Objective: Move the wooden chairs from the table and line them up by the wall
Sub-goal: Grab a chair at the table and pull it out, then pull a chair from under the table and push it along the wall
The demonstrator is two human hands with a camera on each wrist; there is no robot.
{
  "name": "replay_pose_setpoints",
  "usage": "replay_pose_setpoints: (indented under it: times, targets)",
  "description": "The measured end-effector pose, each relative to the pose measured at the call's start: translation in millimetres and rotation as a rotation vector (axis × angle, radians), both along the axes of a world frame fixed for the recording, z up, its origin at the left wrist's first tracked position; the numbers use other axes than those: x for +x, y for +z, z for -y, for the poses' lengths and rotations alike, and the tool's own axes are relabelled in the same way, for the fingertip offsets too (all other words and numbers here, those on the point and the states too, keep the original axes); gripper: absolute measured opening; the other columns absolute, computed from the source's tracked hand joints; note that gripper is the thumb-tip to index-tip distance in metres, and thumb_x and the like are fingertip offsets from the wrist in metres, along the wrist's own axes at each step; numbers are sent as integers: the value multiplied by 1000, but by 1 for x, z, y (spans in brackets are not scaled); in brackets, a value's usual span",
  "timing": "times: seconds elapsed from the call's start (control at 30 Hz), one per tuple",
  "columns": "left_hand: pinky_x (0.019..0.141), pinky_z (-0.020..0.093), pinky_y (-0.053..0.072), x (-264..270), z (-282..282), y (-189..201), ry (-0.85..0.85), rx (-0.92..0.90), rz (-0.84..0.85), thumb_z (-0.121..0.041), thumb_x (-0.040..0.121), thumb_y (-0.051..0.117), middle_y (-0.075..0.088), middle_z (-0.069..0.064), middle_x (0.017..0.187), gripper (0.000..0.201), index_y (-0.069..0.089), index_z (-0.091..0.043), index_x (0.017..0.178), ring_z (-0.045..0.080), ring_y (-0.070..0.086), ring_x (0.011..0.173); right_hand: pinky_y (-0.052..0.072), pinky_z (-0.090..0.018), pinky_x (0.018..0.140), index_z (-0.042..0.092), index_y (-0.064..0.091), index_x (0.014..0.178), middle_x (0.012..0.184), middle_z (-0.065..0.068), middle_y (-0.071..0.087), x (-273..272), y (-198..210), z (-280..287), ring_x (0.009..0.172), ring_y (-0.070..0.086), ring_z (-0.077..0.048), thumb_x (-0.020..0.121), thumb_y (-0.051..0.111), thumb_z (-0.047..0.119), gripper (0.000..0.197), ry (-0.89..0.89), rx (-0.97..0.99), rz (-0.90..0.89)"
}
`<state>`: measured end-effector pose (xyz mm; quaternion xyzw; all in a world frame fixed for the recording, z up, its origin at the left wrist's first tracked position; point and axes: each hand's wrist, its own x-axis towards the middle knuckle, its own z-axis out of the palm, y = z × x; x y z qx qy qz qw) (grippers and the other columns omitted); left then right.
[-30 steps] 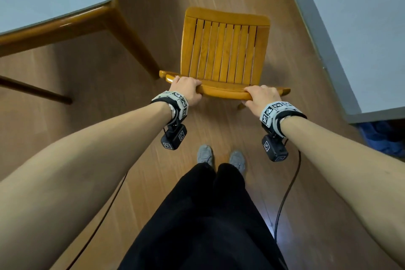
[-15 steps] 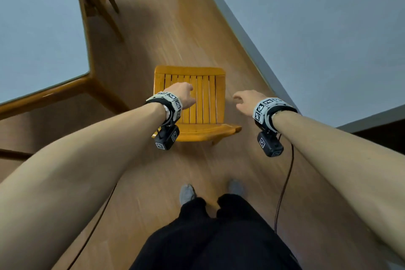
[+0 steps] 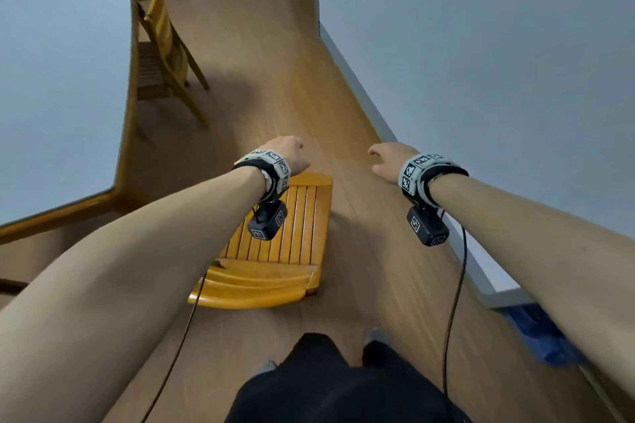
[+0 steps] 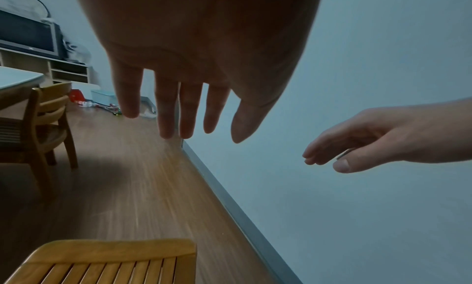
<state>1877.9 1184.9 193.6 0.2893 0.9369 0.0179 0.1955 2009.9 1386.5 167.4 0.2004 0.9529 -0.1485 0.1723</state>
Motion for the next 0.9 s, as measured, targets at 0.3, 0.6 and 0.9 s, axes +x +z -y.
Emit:
replay_pose_setpoints:
  times: [0.3,0.6,0.9]
  targets:
    - [93,39,48,-80,-79,28,139,-15,-50,-41,91,56,58,6,137,54,50,-22,142,30,58,118,50,-37,98,21,45,149,147,-5,52,-93,28,-100,124,57,-26,97,51,19,53,46,-3,-74]
    - [79,35,46,-262,-149,14,231,26,-19,-35,89,52,62,6,125,46,56,-18,132,30,61,106,51,-36,96,19,43,150,149,-3,51,-291,31,-173,124,58,-23,95,50,18,55,185,55,-76]
    - [79,36,49,-411,-209,27,305,31,3,-38,91,51,63,7,122,46,56,-18,132,28,59,96,53,-36,92,21,44,149,148,-1,51,-463,48,-241,117,62,-22,96,49,18,53,252,59,-71]
